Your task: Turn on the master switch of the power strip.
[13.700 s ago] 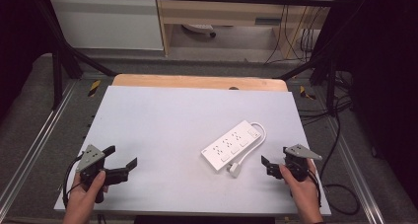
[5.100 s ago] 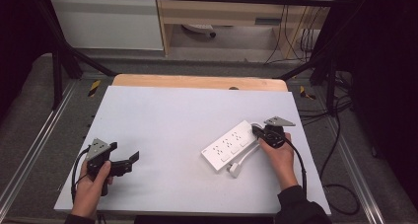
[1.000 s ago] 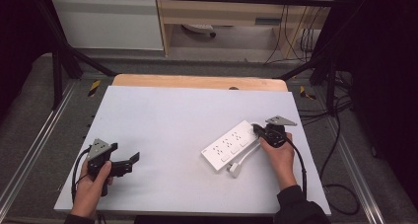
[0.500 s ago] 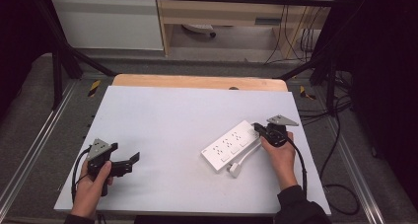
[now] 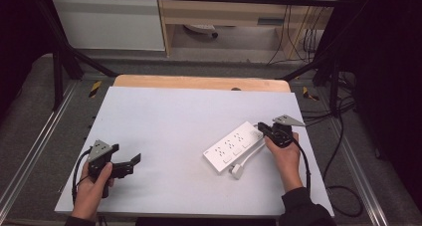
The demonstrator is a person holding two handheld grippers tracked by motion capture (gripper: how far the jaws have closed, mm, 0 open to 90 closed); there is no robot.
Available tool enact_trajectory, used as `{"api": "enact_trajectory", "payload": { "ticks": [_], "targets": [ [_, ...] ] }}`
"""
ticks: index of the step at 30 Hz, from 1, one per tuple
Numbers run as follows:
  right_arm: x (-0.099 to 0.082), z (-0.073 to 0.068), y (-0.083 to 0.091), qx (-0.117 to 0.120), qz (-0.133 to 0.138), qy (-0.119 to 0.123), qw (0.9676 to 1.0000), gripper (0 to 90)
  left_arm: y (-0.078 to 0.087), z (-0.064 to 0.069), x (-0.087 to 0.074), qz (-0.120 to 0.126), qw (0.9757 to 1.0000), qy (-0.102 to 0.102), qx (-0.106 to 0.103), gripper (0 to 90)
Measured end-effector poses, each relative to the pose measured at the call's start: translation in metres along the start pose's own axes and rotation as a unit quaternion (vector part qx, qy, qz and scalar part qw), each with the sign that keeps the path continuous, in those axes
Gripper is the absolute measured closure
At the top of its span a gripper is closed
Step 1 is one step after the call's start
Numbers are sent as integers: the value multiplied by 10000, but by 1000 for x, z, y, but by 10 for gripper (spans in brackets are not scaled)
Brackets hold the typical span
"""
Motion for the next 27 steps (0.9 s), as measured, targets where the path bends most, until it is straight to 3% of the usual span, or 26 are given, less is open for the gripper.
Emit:
{"api": "enact_trajectory", "payload": {
  "ticks": [3,6,16,19,22,25,27],
  "targets": [
    [1,0,1,-104,-85,-1,9999,773,0,0,0,7,10000,-1,-5,72],
    [5,0,3,-53,-42,-77,9999,695,0,0,0,18,10000,4,-10,72],
    [20,-1,13,-71,-51,-405,9991,249,0,1,0,23,10000,13,-35,72],
    [24,-3,14,-54,-154,-376,9992,135,0,1,0,21,10000,21,-44,70],
    [29,-8,14,-145,-66,-197,9997,66,1,0,0,17,10000,32,-40,68],
    [35,-15,16,-229,206,-42,9995,58,1,1,1,63,9999,66,-62,65],
    [38,-18,19,-275,329,-61,9991,60,1,1,1,79,9999,58,-70,64]
  ]
}}
Point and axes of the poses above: each handheld gripper's, and its own axes: y roughly backward along the jaws, x roughly out of its top, z roughly to its right, the point moved 3 cm from there along -y, roughly forward along the jaws, and after that the axes turned 4 degrees about z, right-handed, at the moved point
